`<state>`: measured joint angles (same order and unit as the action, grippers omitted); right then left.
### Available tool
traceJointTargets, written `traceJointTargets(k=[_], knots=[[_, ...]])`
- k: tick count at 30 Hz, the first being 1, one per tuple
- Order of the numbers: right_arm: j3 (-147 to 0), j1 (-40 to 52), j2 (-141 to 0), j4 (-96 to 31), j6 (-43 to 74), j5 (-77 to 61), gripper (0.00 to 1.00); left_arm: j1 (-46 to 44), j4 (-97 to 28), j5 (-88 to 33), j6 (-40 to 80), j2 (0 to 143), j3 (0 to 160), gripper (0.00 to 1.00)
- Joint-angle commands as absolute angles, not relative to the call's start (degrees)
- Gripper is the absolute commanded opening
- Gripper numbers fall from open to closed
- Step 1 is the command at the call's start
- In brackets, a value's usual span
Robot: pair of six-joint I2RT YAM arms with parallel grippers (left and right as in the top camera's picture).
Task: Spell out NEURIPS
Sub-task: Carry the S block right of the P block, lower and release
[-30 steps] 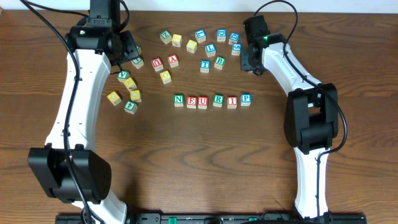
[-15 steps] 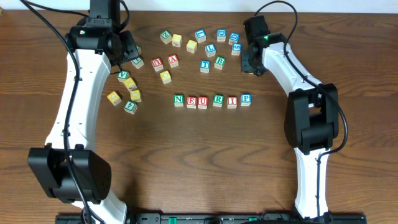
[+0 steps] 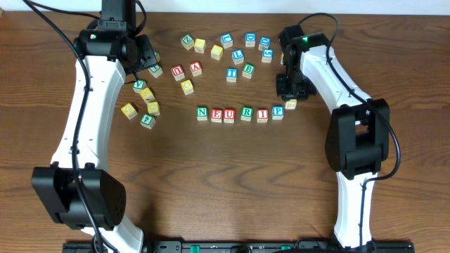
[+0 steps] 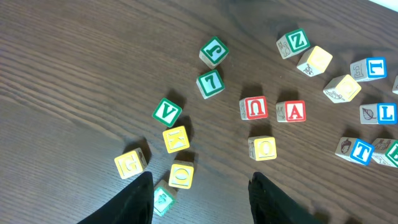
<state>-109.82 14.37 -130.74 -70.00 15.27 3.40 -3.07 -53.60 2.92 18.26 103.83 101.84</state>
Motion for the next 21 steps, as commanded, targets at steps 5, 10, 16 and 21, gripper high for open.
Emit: traceJointTargets(k=[5, 10, 16, 21], knots=[[-109.7, 14.6, -129.3, -72.8, 15.8, 2.9, 0.25, -3.1, -53.7, 3.0, 19.2, 102.8, 102.6, 0.49], [-108.9, 14.6, -129.3, -73.0, 15.8, 4.1, 0.26, -3.1, -53.7, 3.0, 19.2, 102.8, 102.6, 0.49], [-105.8, 14.7, -129.3, -68.4, 15.8, 4.4, 0.22, -3.1, -53.7, 3.0, 19.2, 102.8, 102.6, 0.49], [-105.6, 14.7, -129.3, -68.1, 15.8, 4.4, 0.24, -3.1, -53.7, 3.0, 19.2, 102.8, 102.6, 0.49]])
